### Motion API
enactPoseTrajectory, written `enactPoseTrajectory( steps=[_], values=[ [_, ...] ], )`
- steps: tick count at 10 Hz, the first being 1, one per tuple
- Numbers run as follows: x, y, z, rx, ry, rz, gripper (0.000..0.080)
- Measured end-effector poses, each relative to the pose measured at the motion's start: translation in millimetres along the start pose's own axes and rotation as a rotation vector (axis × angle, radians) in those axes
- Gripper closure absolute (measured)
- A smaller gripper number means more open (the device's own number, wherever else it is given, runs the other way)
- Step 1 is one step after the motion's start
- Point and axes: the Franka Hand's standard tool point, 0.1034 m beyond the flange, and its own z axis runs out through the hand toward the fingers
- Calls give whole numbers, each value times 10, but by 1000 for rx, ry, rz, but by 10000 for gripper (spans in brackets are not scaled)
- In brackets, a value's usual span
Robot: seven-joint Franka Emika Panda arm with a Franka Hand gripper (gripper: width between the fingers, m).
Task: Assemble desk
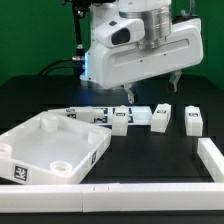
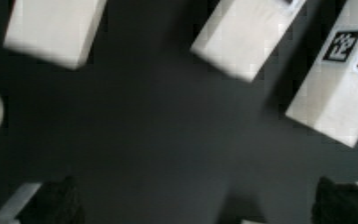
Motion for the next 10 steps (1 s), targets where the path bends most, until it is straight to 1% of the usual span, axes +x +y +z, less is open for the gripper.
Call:
enactPoseTrajectory(
  steps=[1,3,4,5,6,7,8,9,10],
  values=[
    [-50,-30,45,3,-11,66,150],
    [-54,-27,48,2,-13,113,150],
    [-48,-15,40,2,-11,181,150],
    [23,81,-55,-10,1,317,150],
    [123,266,-195,-21,29,415,150],
    [134,595,-281,17,46,540,150],
    [108,701,-282,22,52,579,150],
    [118,654,-271,24,48,654,150],
    [119,649,-270,25,48,670,150]
  ],
)
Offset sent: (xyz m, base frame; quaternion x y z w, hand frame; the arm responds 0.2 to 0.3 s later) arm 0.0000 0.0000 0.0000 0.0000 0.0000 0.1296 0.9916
